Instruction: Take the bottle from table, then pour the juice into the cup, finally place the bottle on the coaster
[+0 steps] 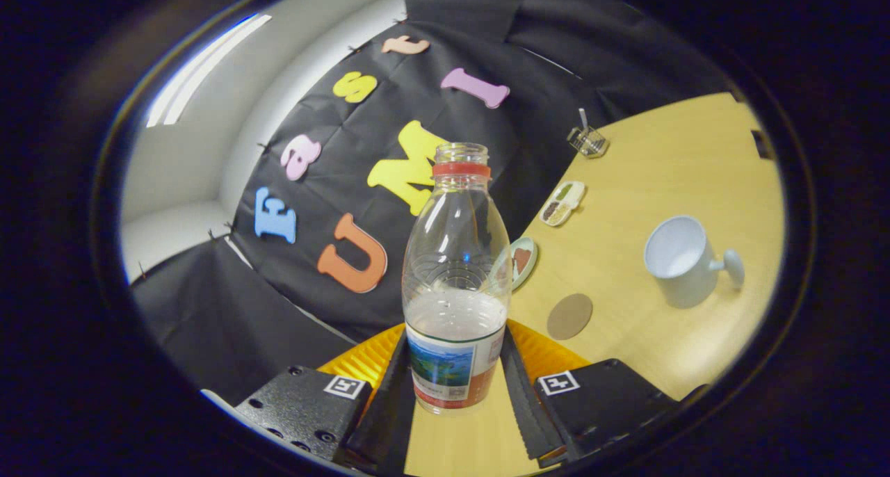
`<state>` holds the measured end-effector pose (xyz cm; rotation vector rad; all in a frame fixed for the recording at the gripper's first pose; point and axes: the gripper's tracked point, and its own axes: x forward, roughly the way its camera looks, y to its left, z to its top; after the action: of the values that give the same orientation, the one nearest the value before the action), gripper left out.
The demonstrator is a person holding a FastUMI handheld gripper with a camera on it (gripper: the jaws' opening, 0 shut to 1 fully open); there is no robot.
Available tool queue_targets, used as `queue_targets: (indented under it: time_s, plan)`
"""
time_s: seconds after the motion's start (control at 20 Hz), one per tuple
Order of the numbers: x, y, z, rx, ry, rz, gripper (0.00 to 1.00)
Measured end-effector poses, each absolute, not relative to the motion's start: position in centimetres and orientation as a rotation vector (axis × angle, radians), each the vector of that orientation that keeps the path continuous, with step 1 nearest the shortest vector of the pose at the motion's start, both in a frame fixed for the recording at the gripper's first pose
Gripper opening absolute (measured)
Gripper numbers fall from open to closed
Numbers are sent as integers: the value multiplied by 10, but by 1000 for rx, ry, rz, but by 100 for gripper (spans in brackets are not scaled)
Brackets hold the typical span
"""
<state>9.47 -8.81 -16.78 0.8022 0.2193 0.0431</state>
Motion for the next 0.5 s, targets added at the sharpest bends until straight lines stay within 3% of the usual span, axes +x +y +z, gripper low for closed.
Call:
queue_targets:
  time_s: [0.5]
  plan:
    - [80, -110, -106, 239, 81, -27, 76]
